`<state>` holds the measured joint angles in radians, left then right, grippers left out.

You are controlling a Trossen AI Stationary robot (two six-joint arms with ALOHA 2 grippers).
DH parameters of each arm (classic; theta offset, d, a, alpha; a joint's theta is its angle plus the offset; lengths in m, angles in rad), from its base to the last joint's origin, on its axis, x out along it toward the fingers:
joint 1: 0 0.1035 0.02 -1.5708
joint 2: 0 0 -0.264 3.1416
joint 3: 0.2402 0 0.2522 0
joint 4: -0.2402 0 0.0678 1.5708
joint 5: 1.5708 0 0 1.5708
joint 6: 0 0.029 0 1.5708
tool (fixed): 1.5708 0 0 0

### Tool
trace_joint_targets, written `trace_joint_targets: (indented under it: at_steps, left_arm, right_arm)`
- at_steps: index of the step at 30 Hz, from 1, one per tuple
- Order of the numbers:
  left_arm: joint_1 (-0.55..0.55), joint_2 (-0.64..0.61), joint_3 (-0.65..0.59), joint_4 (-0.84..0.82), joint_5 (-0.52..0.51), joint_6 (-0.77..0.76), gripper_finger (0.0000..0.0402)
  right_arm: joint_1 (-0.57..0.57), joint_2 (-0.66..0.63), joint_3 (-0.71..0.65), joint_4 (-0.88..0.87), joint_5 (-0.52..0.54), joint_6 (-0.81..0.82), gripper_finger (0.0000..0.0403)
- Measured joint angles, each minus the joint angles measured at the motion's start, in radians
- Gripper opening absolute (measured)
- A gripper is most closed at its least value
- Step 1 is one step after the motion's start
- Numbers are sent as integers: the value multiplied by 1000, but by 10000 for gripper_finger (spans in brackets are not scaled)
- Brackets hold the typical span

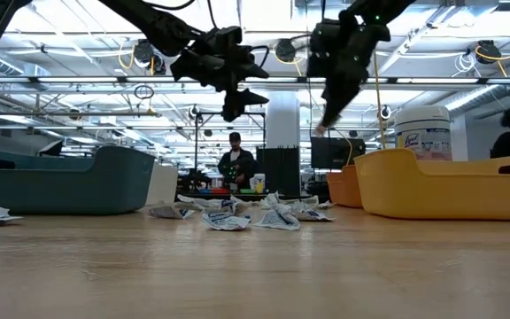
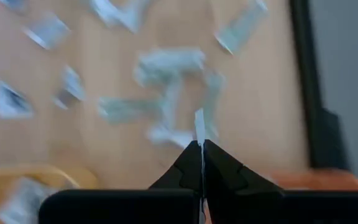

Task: Pick & Place First Aid Supplies
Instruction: Put the antibiotic ointment into the orange bin

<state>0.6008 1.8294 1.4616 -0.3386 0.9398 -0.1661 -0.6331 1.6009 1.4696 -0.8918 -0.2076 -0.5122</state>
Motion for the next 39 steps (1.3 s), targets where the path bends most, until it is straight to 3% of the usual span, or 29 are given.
trace_joint_targets:
  at_steps: [6, 11, 18, 26, 34, 39]
  left_arm:
    - [-20, 0, 0, 0, 1, 3, 260]
    - [-28, 0, 0, -1, 1, 5, 266]
    - [-28, 0, 0, -1, 1, 6, 257]
    - [-36, 0, 0, -1, 0, 2, 260]
    - [-54, 0, 0, -1, -15, 4, 254]
    - [-56, 0, 0, -1, -29, 2, 248]
  right_arm:
    - [-80, 0, 0, -119, 130, -111, 0]
    - [-144, 0, -4, -147, 157, -157, 0]
    - [-164, 0, -190, 42, 166, -281, 0]
    - [-134, 1, -442, 332, 390, -338, 7]
    - [-117, 0, -457, 331, 389, -332, 40]
    - [-118, -6, -457, 331, 352, -269, 89]
